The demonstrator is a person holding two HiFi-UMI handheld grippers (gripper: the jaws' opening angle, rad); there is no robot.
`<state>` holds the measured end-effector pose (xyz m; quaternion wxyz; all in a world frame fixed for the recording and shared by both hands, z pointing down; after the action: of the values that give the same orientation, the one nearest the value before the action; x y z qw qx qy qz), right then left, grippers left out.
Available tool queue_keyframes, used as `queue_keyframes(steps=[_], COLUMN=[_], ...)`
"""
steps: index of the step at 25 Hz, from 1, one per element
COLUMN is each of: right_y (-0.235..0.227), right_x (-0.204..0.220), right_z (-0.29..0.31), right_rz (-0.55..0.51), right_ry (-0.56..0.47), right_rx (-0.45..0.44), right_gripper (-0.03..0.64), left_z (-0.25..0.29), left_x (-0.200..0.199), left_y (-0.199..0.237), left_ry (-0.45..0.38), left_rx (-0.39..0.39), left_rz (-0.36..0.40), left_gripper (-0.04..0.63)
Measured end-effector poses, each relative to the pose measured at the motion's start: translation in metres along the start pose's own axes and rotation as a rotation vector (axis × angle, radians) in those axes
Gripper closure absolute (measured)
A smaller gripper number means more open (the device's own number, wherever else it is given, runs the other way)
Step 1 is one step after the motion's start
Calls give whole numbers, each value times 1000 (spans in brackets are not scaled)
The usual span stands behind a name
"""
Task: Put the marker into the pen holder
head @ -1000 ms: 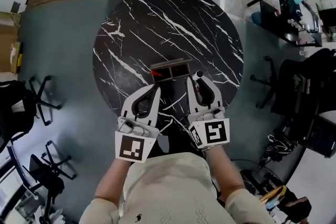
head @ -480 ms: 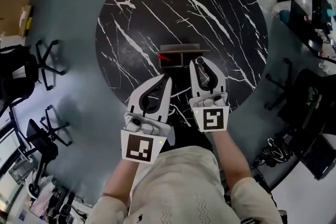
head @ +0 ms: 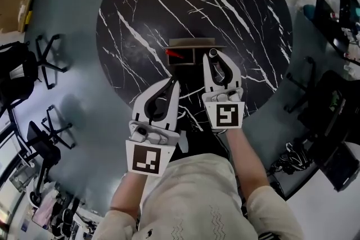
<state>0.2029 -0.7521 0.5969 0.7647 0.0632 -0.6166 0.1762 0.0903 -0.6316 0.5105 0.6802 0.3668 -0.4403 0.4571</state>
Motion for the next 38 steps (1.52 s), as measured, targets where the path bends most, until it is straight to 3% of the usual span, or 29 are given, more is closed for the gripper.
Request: queue_keyframes(steps=[7,12,14,18,24,28,38], right_y=[1,3,2,3,19,40,97], right_x=[9,-6,-20,-69,-140,-178,-201], right_z=[1,-10,-24,-53,-92,-120,-167], right_rz=[0,23,26,75,129,115,77], right_ry=[45,17,10,-101,-155,-195,-201], right_rx=[-42,-14,-8,20,-55,-53,-43], right_gripper=[538,538,538,539,598,600,600], left_z=[-5,-7,-9,-17,-32,-53,-103], left_x=[1,-3,-6,-20,-55,-83,-121], left_y=[5,6,4,0,-7,-7,-5], left_ry=[3,-18,-30,-50,-124,-163,-254], left_rx=[-18,-21,-19,6,64,96,131], left_rz=[-3,5,7,0,0,-7,18], left_gripper=[588,588,588,588,588,586,588])
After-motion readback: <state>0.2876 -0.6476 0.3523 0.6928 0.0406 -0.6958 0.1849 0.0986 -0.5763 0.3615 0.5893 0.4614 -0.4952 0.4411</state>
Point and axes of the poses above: the fingertips, and each gripper's own axes: z forward along the fingers, y to its left, x out of its underside, the point moved 9 cm from there along -z, backward along the fingers, and after that the axes turned 15 degrees about -x, right-handed, at the moved point
